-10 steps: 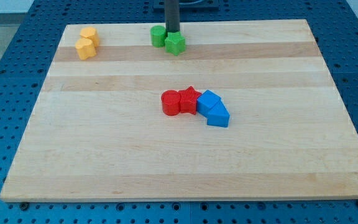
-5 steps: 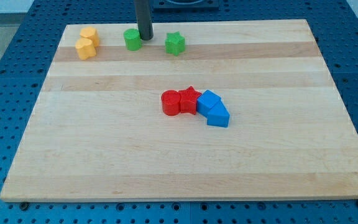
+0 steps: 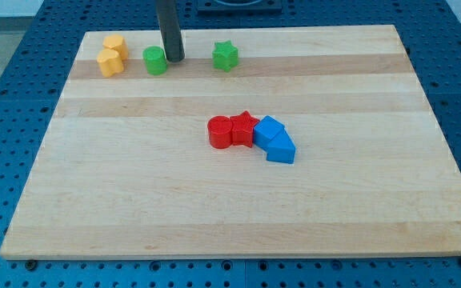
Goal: Keep green circle on right side of yellow blocks
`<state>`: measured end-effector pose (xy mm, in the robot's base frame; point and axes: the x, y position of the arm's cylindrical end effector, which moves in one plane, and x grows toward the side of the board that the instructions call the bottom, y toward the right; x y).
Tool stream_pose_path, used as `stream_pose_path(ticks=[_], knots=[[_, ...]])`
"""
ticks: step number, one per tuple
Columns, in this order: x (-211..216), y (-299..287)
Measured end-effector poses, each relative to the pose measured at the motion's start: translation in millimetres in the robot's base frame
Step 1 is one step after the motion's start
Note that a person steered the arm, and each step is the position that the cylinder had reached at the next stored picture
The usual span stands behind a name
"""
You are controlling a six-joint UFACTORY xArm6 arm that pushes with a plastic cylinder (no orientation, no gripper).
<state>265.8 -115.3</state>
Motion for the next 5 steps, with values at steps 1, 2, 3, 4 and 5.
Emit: stream_pose_path(ticks=[1, 2, 3, 4, 5], knots=[[15.3, 12.7], [28.4, 12.4], [31.6, 10.9], [27.1, -2.7], [27.1, -17.2]])
